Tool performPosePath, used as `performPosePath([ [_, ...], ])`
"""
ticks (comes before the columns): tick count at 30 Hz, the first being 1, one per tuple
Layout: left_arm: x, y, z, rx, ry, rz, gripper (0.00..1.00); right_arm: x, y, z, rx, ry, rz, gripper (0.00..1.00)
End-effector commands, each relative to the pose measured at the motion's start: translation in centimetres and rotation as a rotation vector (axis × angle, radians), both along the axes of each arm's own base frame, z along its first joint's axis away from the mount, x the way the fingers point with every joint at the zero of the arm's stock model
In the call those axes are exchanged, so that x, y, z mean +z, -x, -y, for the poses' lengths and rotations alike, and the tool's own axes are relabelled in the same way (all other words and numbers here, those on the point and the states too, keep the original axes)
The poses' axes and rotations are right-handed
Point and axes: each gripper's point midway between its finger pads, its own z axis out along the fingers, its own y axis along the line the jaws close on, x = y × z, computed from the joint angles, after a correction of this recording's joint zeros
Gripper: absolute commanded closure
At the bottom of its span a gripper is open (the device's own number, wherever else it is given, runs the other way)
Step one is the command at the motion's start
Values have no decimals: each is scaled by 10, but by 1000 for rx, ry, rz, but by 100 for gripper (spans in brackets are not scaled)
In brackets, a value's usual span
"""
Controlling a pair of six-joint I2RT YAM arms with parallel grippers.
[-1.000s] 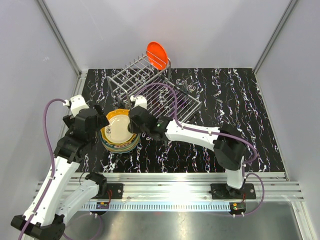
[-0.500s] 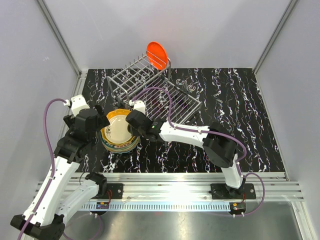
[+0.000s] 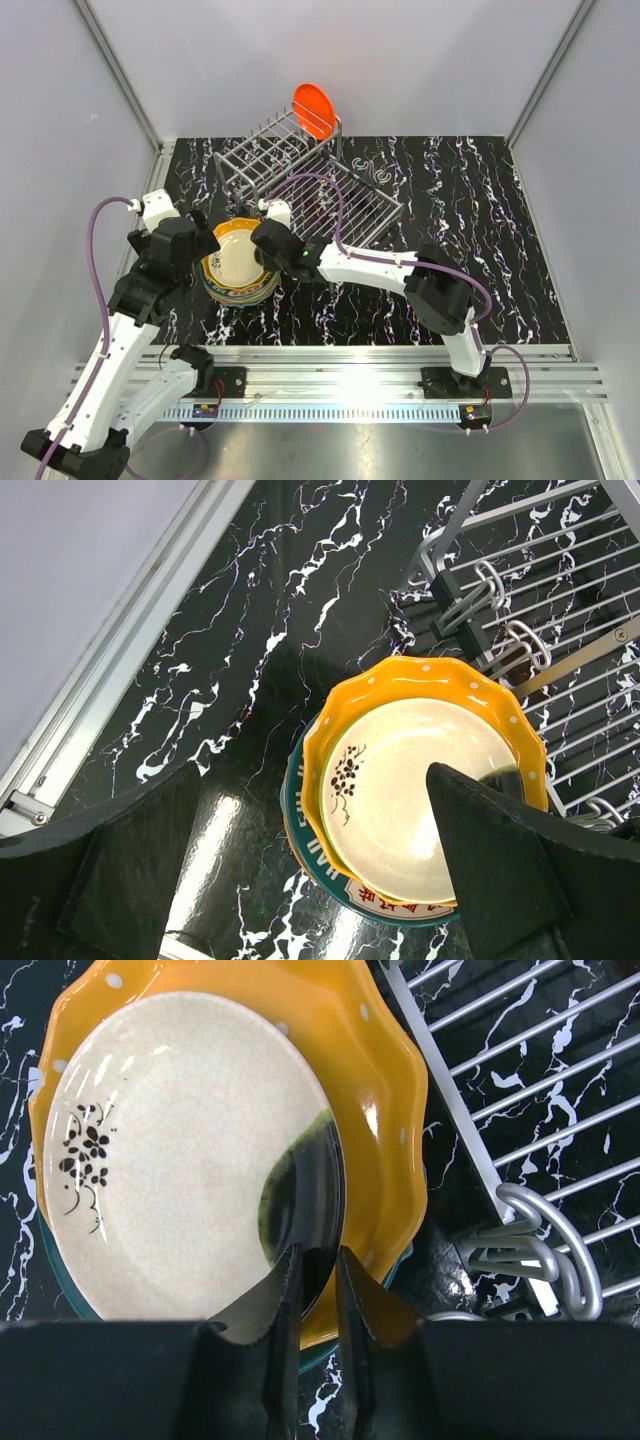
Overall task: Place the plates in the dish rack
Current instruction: Grab a plate with the right arm
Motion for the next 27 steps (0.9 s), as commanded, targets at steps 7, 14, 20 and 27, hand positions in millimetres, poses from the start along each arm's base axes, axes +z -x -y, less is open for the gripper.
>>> performPosePath([
  [7, 11, -7, 7, -26, 23, 51, 1, 25, -12, 4, -30, 39, 83, 85],
  [14, 10, -8, 9, -36, 23, 46, 1, 26, -16, 17, -49, 119, 120, 83],
  [20, 11, -7, 9, -36, 21, 47, 1, 30, -18, 20, -57, 128, 135, 85],
  [27, 11, -7, 8, -33, 19, 46, 1, 58, -17, 20, -62, 59, 160, 90],
])
